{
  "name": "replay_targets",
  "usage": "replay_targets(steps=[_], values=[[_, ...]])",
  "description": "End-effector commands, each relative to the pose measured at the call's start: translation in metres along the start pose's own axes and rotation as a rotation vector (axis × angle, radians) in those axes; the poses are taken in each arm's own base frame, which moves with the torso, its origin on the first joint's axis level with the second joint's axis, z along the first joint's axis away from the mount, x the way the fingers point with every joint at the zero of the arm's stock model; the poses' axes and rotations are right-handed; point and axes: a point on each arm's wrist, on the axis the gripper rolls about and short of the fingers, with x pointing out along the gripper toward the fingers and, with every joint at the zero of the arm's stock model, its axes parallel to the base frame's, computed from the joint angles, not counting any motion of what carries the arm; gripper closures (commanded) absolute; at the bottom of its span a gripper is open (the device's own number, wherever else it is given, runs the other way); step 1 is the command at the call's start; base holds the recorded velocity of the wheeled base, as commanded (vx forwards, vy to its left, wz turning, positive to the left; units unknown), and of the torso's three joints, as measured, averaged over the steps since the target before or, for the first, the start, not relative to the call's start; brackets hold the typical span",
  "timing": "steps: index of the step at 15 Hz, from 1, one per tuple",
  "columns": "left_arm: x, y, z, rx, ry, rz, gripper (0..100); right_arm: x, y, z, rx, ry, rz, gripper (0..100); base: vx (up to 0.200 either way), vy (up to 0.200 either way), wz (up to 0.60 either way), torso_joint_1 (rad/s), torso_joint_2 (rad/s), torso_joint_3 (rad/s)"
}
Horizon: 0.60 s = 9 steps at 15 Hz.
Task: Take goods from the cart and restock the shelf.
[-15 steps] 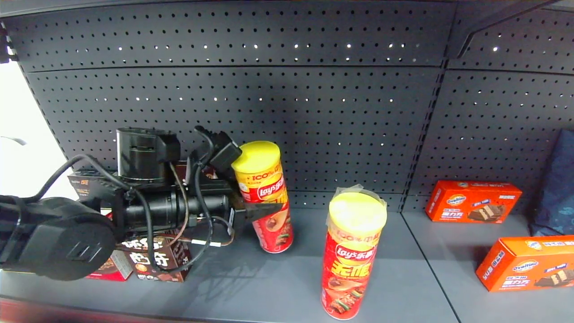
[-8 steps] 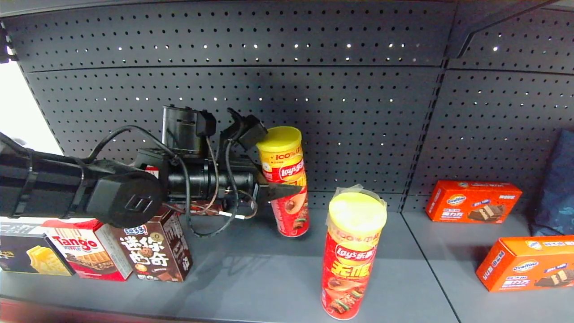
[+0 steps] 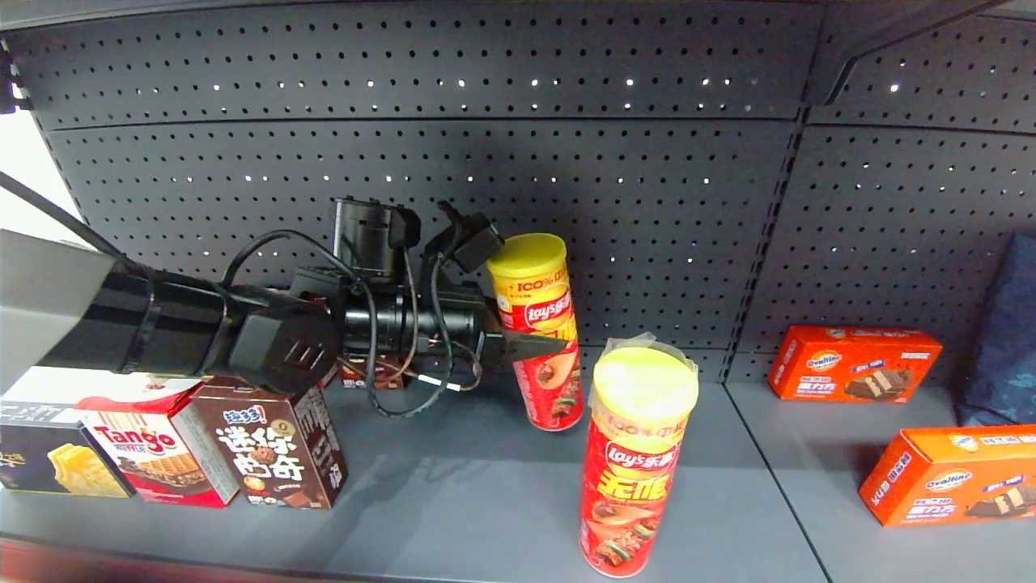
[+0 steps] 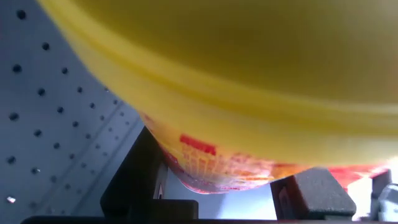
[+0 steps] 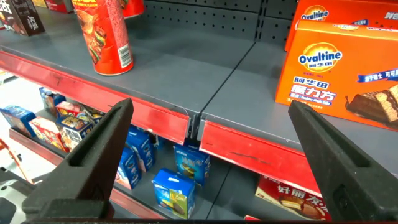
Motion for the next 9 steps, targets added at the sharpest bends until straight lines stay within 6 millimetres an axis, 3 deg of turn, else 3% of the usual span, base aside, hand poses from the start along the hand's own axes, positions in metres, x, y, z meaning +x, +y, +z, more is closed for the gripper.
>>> replay_targets(steps=[1, 9], values=[[0.01, 0.008, -0.01, 0.027, 0.019, -0.007, 100, 0.0, 0.0, 0.0, 0.0, 0.002, 0.001, 0, 0.0, 0.0, 0.0, 0.0, 0.0, 0.0], [0.026, 0.025, -0.009, 0.071, 0.083, -0.026, 100, 0.0, 0.0, 0.0, 0.0, 0.002, 0.001, 0, 0.0, 0.0, 0.0, 0.0, 0.0, 0.0]])
